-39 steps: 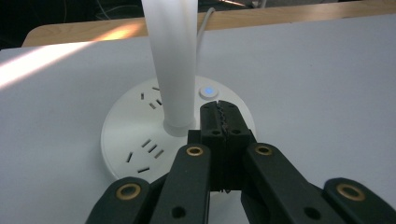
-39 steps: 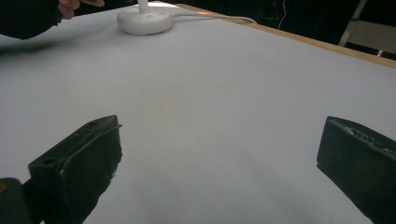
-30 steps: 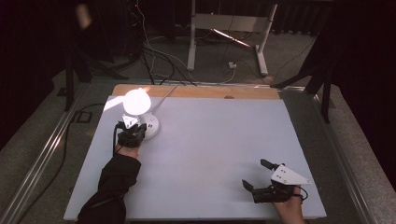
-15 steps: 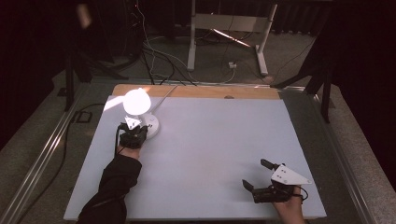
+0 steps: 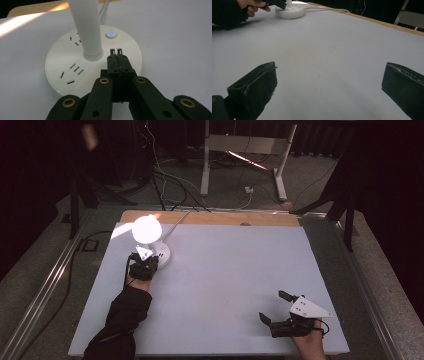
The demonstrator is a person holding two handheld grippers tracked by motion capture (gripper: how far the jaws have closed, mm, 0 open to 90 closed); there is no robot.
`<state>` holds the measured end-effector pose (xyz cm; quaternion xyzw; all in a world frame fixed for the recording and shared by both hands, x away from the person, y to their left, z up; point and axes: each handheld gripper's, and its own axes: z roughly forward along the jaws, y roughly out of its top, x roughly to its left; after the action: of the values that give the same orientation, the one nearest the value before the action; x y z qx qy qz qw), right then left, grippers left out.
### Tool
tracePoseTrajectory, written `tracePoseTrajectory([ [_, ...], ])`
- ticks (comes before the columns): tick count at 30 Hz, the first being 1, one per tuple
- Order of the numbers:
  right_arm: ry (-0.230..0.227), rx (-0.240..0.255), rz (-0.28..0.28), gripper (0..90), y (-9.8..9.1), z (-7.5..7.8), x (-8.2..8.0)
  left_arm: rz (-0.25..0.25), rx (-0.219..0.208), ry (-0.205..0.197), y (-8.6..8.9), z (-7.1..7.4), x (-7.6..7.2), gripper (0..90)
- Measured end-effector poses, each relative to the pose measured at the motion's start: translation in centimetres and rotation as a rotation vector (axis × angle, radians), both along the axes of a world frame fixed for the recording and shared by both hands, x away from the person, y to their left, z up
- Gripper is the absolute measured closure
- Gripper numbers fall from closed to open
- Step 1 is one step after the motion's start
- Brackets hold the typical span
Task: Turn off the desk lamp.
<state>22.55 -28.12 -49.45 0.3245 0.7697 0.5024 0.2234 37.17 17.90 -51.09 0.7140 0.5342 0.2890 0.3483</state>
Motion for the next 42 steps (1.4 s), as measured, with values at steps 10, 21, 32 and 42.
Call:
tracePoseTrajectory([
  [10, -0.003, 0.003, -0.004, 0.0, -0.2, 0.0, 0.0, -0.014, -0.078, -0.035, 0.4, 2.0, -0.5, 90.0],
  [21, -0.004, 0.002, -0.004, 0.0, -0.1, 0.1, -0.1, 0.003, -0.138, -0.036, 1.7, 3.6, -1.4, 80.8],
  [32, -0.003, 0.001, -0.007, 0.0, -0.1, 0.1, -0.1, -0.019, -0.120, 0.025, 1.0, 3.9, -1.8, 38.9],
  [42, -0.003, -0.001, -0.012, 0.0, -0.1, 0.0, 0.0, -0.017, -0.176, 0.036, 2.1, 4.2, -2.5, 4.8],
])
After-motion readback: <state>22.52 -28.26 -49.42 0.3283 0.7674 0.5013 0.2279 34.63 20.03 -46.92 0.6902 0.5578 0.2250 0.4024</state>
